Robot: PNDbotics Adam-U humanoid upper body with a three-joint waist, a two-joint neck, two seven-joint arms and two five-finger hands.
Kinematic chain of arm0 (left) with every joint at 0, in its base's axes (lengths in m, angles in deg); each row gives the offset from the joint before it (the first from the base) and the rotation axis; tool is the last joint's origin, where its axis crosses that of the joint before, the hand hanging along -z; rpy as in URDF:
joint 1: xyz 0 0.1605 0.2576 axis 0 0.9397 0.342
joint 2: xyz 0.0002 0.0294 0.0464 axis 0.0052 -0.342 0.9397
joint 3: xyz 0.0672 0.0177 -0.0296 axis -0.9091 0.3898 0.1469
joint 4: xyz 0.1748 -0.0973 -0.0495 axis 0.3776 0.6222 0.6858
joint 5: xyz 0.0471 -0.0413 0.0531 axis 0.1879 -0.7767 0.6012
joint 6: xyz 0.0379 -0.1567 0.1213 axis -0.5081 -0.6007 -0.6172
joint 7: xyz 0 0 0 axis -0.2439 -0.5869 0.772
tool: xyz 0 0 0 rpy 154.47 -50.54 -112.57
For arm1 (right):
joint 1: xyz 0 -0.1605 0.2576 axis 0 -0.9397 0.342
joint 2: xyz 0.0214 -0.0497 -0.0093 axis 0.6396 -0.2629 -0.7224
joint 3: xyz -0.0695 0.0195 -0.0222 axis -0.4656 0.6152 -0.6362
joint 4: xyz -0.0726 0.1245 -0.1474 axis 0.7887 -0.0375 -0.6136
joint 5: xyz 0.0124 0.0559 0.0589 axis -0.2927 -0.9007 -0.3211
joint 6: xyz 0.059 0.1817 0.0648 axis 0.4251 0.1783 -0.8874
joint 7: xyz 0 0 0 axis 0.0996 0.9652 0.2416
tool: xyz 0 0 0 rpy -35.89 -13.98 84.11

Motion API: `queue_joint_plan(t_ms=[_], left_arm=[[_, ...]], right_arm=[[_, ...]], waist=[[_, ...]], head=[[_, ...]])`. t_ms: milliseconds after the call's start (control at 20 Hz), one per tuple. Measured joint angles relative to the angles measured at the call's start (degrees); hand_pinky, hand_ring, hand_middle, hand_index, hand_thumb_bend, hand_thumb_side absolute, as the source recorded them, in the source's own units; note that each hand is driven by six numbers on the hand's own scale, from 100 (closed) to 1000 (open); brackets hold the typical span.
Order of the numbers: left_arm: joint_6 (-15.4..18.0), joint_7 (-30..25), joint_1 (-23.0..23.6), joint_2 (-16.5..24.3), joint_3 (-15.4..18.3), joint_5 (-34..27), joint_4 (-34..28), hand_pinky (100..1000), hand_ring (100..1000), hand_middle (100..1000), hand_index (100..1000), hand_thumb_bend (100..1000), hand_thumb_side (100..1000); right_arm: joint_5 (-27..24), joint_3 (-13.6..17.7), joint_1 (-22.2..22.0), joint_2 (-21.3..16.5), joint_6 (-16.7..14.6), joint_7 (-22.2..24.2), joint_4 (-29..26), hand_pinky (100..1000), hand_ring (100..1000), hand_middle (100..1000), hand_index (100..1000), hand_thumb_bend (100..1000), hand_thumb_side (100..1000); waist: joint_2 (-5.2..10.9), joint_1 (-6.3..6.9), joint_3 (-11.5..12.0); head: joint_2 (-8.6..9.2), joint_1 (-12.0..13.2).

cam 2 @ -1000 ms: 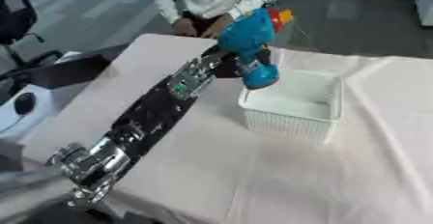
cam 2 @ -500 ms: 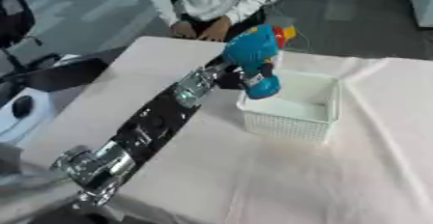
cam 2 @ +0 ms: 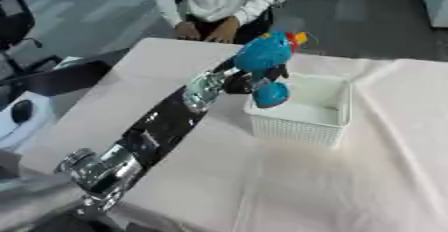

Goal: Pick up objects on the table and place them in the box.

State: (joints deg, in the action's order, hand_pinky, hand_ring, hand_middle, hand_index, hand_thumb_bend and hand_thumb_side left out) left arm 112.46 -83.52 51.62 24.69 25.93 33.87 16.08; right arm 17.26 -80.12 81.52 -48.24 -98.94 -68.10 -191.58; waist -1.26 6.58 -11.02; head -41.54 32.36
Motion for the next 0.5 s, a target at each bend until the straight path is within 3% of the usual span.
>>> queue_joint_plan(t_ms=[100,500], left_arm=[[0.3,1.7,-0.2,0.0,0.0,2.3,0.0,617,853,905,849,213,1000],[0.5,7.6,-1.0,0.0,-0.1,9.1,0.0,671,887,954,886,231,1000]], right_arm=[[0.0,0.0,0.0,0.0,0.0,0.0,0.0,292,100,117,491,100,1000],[0.0,0.0,0.4,0.0,0.0,0.0,0.0,292,100,118,491,100,1000]], waist=[[0.0,0.0,0.0],[-0.01,0.01,-0.2]], head=[[0.0,0.0],[0.01,0.0]])
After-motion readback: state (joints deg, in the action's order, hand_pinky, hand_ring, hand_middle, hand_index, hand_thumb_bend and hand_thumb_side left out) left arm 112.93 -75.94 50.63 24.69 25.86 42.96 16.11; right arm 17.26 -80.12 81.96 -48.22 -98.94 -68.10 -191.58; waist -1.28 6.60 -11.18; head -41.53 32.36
